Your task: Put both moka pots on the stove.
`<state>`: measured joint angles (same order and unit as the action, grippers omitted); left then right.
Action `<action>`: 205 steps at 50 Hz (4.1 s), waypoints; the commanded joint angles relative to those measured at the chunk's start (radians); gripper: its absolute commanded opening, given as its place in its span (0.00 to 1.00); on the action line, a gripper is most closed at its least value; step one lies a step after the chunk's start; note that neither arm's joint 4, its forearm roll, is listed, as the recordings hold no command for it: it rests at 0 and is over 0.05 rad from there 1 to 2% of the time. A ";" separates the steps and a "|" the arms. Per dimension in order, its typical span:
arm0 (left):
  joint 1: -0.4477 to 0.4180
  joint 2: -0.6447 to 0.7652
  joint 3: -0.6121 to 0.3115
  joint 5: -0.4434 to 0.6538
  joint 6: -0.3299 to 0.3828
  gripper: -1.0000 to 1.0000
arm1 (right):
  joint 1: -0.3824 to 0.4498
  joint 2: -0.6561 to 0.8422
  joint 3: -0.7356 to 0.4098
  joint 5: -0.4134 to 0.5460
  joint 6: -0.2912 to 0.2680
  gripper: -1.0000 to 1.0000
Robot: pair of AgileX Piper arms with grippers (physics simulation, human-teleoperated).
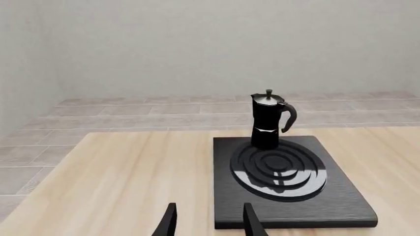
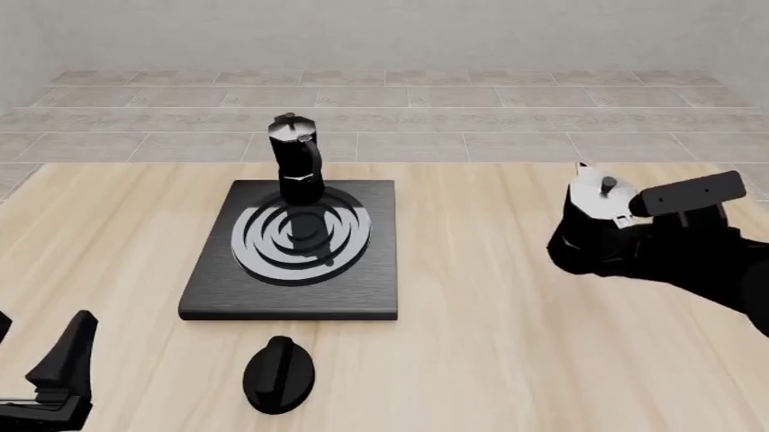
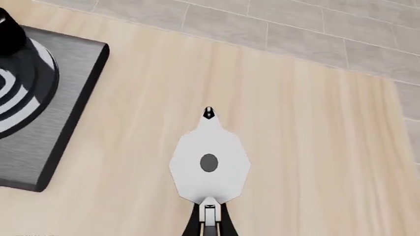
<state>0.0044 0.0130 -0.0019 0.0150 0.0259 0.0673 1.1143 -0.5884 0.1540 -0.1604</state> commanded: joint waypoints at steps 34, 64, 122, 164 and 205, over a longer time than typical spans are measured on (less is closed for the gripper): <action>-0.002 0.003 0.000 -0.004 0.003 1.00 | 0.387 0.166 -0.397 0.148 0.055 0.00; 0.001 0.005 -0.001 -0.006 0.001 1.00 | 0.546 0.326 -0.582 0.179 0.151 0.00; 0.004 0.010 0.000 -0.013 0.001 1.00 | 0.766 0.484 -0.750 0.186 0.129 0.00; 0.014 0.020 0.000 -0.021 -0.009 1.00 | 0.770 0.732 -1.042 0.311 0.042 0.00; 0.019 0.017 -0.001 -0.017 -0.005 1.00 | 0.749 0.797 -1.038 0.245 0.087 0.00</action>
<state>0.0229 0.0317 -0.0034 -0.0032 0.0185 0.8209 1.9278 -1.6034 0.4191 -0.0907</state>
